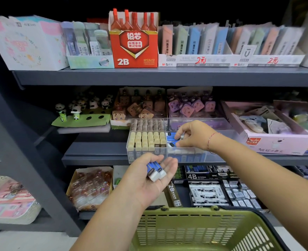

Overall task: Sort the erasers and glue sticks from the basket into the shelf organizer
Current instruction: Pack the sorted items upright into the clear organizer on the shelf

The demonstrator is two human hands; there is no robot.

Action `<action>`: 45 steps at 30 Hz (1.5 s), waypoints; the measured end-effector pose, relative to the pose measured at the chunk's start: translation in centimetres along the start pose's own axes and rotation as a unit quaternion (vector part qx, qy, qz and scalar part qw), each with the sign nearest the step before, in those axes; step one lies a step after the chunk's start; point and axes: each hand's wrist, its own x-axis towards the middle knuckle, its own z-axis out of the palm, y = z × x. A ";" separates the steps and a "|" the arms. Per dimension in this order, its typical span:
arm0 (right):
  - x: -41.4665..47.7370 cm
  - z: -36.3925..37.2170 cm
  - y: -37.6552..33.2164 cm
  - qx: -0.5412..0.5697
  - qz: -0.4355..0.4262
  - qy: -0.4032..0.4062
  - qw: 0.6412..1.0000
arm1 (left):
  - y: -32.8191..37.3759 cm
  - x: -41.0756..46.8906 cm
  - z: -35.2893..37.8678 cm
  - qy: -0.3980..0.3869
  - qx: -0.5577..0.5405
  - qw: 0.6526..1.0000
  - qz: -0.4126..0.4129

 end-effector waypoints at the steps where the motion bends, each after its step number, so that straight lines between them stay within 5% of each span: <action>1: 0.0 -0.1 -0.1 0.002 -0.009 -0.009 1.000 | 0.0 0.0 0.0 -0.001 0.000 1.000 0.000; 14: -0.2 0.2 -0.1 -0.011 0.010 0.049 0.999 | -0.1 0.1 0.0 -0.020 0.006 1.000 0.003; 18: -2.0 -0.5 -0.6 0.005 -0.042 0.126 0.991 | 0.0 0.2 0.0 -0.057 0.015 0.998 -0.008; 21: -4.7 -0.1 -2.2 0.139 -0.124 -0.019 0.982 | 0.0 0.3 0.1 -0.084 0.028 0.996 -0.006; 23: -5.7 0.4 -2.5 0.092 -0.164 -0.104 0.977 | -0.1 0.4 0.0 -0.103 0.038 0.994 -0.004; 27: -5.9 0.5 -2.3 0.046 -0.182 -0.124 0.974 | -0.4 0.5 -0.2 -0.113 0.074 0.991 -0.017; 30: -6.1 0.2 -2.3 0.071 -0.166 -0.121 0.976 | -0.6 0.6 -0.3 -0.098 0.064 0.993 -0.019; 32: -6.2 -0.2 -2.3 0.198 -0.129 -0.119 0.964 | -0.4 0.7 -0.3 -0.085 0.040 0.996 -0.014; 35: -5.1 -1.2 -1.1 0.325 -0.038 0.005 0.945 | 0.1 0.6 -0.4 -0.065 0.008 0.998 -0.004; 38: -3.7 -1.6 0.2 0.279 0.028 0.115 0.953 | 0.1 0.7 -0.5 -0.040 -0.003 0.999 -0.003; 45: -1.9 -0.1 0.2 0.187 0.073 0.098 0.975 | 0.1 0.6 -0.4 -0.029 -0.006 1.000 -0.004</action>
